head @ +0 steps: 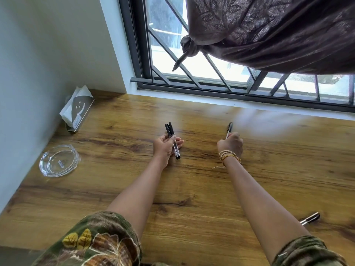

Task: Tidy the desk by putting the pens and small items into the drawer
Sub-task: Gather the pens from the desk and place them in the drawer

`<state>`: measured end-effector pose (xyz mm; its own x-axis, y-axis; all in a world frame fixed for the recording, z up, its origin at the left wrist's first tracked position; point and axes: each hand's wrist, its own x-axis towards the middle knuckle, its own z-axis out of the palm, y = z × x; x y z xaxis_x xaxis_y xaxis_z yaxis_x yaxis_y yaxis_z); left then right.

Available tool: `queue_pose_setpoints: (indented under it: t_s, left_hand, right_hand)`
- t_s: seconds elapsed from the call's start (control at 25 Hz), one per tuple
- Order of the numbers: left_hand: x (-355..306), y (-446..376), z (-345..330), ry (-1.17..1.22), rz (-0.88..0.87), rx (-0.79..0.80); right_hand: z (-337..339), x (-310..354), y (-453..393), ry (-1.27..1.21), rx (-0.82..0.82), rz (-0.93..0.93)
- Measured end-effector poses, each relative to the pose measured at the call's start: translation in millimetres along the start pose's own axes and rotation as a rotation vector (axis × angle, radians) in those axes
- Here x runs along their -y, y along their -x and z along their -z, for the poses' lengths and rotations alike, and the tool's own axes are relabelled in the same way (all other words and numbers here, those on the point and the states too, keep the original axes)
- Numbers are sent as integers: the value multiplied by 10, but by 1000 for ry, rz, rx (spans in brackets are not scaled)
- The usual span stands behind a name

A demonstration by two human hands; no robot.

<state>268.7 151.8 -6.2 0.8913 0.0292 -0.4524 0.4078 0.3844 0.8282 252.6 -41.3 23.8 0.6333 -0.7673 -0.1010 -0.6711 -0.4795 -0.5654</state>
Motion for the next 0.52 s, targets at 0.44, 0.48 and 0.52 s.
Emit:
queue_pose_setpoints:
  t_s: [0.44, 0.48, 0.52]
  left_hand:
    - [-47, 39, -9, 36, 31, 8]
    - [-46, 38, -4, 19, 24, 0]
    - [-39, 33, 4, 5, 18, -5]
  right_hand:
    - [-323, 407, 782, -405, 419, 120]
    - [-356, 413, 848, -417, 434, 121]
    - [-376, 415, 896, -401, 436, 143]
